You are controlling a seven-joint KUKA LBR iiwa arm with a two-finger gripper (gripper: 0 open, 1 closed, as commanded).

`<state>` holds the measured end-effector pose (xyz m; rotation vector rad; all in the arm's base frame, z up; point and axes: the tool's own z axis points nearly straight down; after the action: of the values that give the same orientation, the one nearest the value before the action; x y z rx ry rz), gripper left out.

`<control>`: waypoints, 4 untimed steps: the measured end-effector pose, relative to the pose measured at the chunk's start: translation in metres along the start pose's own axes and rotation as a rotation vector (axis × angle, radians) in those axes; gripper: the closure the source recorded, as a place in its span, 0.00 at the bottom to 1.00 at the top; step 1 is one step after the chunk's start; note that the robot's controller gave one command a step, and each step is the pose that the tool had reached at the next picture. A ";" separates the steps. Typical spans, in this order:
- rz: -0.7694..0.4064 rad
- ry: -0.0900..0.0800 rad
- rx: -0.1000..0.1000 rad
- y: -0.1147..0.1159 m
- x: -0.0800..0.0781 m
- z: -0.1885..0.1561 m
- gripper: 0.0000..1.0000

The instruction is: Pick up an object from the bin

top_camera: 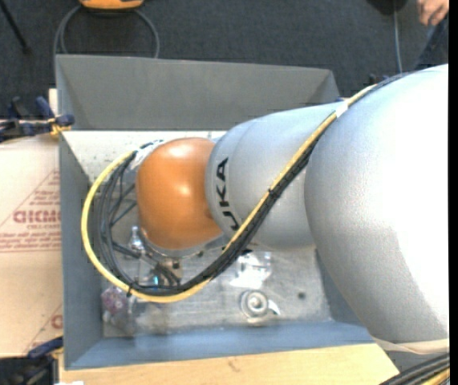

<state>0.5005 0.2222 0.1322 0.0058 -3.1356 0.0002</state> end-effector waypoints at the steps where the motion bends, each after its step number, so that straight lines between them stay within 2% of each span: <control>1: -0.157 -0.020 -0.005 0.013 0.009 0.043 0.00; 2: 0.074 -0.010 -0.002 0.006 -0.020 0.031 0.00; 3: 0.128 -0.006 0.000 -0.039 0.003 0.017 0.00; 4: 0.204 -0.013 -0.008 -0.057 0.010 0.056 0.00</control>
Offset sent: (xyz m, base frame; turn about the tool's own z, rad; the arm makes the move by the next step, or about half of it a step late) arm -0.0185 0.0165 -0.0622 -0.1732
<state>0.4900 0.1652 0.0759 -0.3149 -3.1330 -0.0122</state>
